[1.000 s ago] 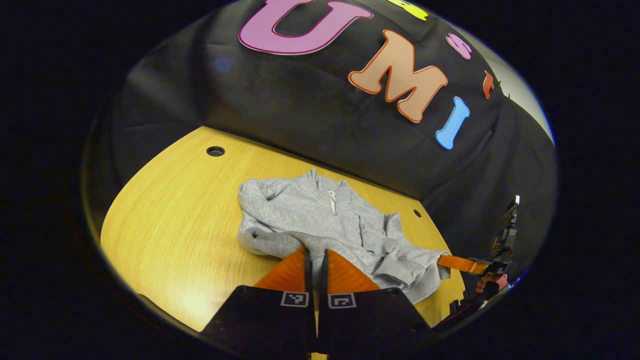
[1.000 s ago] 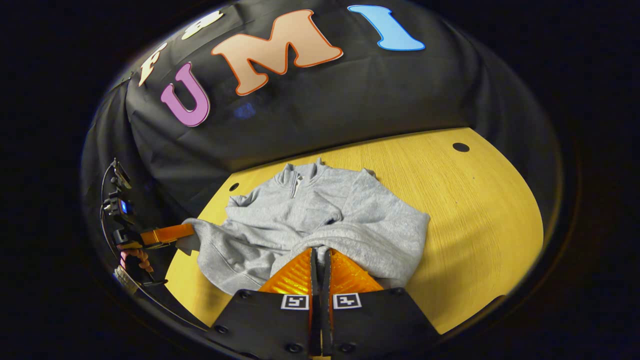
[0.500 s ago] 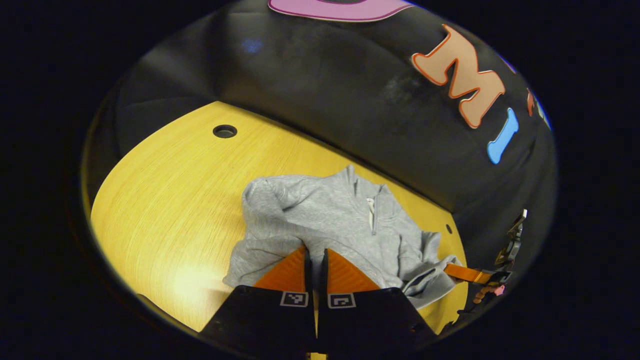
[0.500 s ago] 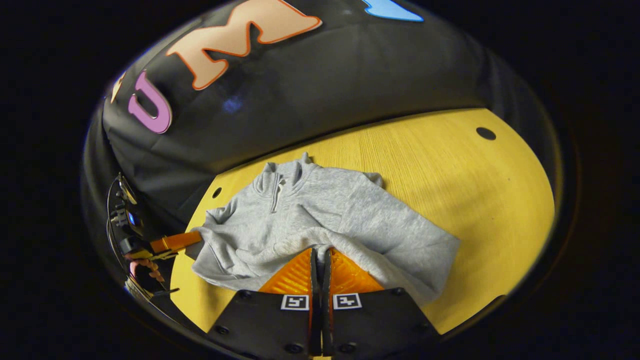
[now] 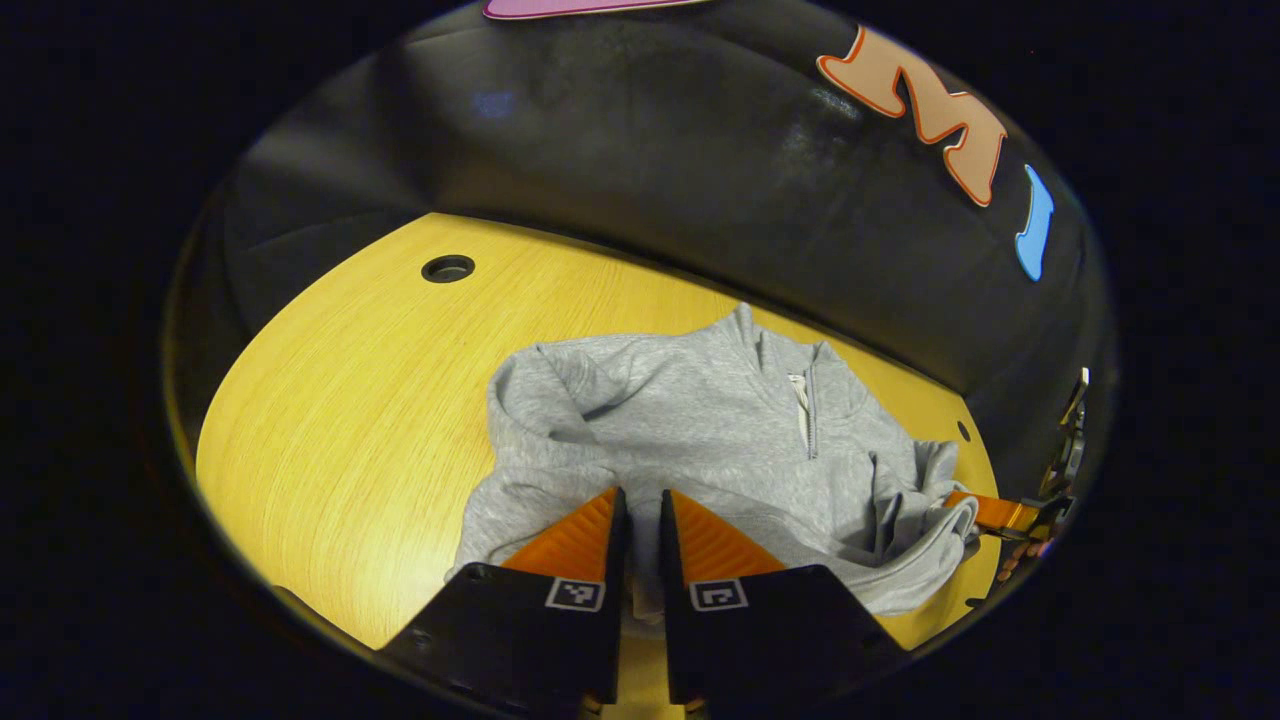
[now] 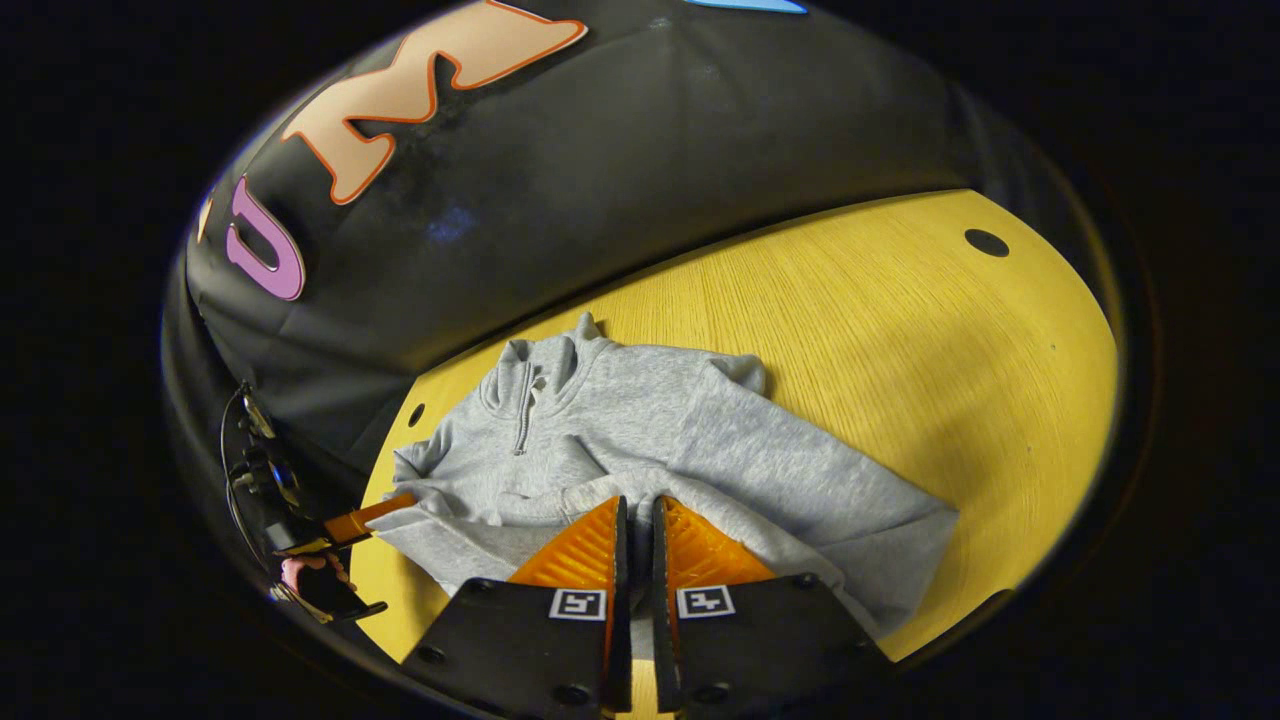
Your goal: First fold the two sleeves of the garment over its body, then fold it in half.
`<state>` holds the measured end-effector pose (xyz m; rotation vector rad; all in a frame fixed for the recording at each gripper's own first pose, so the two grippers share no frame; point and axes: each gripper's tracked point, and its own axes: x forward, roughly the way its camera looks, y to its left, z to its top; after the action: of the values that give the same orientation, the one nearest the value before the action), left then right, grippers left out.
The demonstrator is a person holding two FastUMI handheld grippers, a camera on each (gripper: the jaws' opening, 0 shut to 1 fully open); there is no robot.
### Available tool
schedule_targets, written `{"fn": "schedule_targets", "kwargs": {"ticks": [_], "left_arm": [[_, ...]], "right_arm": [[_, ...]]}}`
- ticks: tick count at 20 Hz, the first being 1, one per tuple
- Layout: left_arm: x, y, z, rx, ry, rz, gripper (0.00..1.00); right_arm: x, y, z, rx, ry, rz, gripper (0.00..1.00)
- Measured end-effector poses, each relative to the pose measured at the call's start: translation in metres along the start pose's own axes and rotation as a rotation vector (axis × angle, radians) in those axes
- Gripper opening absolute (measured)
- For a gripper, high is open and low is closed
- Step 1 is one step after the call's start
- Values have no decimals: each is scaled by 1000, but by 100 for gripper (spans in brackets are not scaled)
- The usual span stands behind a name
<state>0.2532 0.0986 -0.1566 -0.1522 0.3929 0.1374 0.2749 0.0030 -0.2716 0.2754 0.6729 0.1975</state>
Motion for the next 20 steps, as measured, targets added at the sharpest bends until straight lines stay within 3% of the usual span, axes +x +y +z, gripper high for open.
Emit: {"fn": "schedule_targets", "kwargs": {"ticks": [2,3,4,5,6,7,8,9,14,20], "left_arm": [[-7,-7,8,-6,-23,-21,32],[-11,-11,13,-1,-42,-30,40],[-16,-14,21,12,-71,-36,54],[-23,-15,33,35,-110,-35,58],[-30,-13,45,72,-150,-13,73],[-37,-10,59,115,-186,11,80],[-47,-8,71,150,-215,36,92],[-60,-8,81,175,-247,45,94],[-130,-24,103,227,-333,-25,94],[-215,-42,68,241,-330,-133,94]], "right_arm": [[-1,7,4,6,-15,25,17],[-5,20,4,-4,-29,43,27],[-9,28,7,-14,-43,60,30],[-13,35,8,-25,-55,73,47],[-19,37,12,-42,-73,72,64],[-24,41,16,-60,-93,73,88],[-33,46,20,-75,-112,78,84],[-45,51,24,-90,-130,83,95],[-107,76,30,-230,-222,78,98],[-188,113,6,-337,-307,78,98]]}}
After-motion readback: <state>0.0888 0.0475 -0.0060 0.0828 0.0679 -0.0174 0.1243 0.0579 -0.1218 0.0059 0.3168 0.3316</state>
